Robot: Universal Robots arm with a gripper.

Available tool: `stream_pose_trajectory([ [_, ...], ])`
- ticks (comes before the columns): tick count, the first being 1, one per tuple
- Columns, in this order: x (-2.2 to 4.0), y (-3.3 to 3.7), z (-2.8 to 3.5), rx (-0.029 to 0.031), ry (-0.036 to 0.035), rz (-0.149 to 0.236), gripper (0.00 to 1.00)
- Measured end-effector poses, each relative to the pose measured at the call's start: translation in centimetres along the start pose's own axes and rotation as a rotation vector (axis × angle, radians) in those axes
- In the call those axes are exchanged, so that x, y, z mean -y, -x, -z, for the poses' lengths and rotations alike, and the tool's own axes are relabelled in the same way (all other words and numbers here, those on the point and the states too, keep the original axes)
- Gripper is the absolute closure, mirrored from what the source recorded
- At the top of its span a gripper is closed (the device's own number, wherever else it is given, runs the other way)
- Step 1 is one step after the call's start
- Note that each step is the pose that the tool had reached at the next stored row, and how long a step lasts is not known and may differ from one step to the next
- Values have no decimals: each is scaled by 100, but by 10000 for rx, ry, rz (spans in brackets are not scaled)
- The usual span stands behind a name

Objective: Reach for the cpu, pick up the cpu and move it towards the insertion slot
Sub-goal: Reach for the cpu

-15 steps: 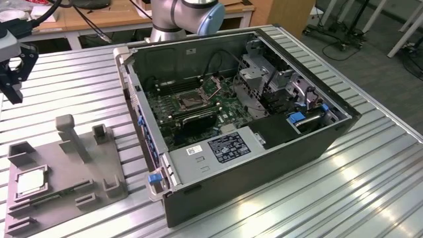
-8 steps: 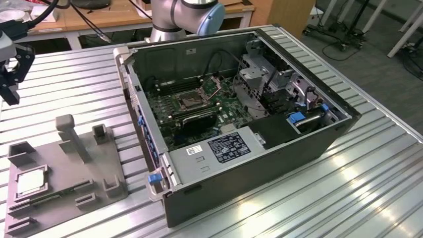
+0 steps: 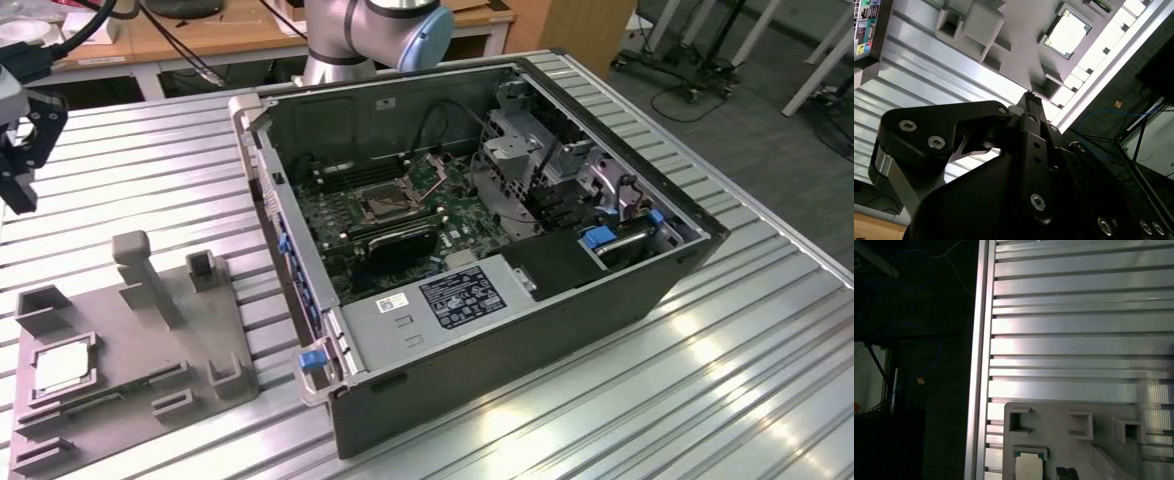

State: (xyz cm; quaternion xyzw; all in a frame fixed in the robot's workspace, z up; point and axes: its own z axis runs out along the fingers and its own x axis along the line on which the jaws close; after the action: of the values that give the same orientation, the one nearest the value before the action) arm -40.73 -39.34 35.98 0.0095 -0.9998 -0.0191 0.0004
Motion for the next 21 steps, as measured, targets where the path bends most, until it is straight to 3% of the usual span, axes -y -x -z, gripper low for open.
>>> stream_pose_trajectory([
  [21, 0, -47, -20, -1, -1, 0, 89],
])
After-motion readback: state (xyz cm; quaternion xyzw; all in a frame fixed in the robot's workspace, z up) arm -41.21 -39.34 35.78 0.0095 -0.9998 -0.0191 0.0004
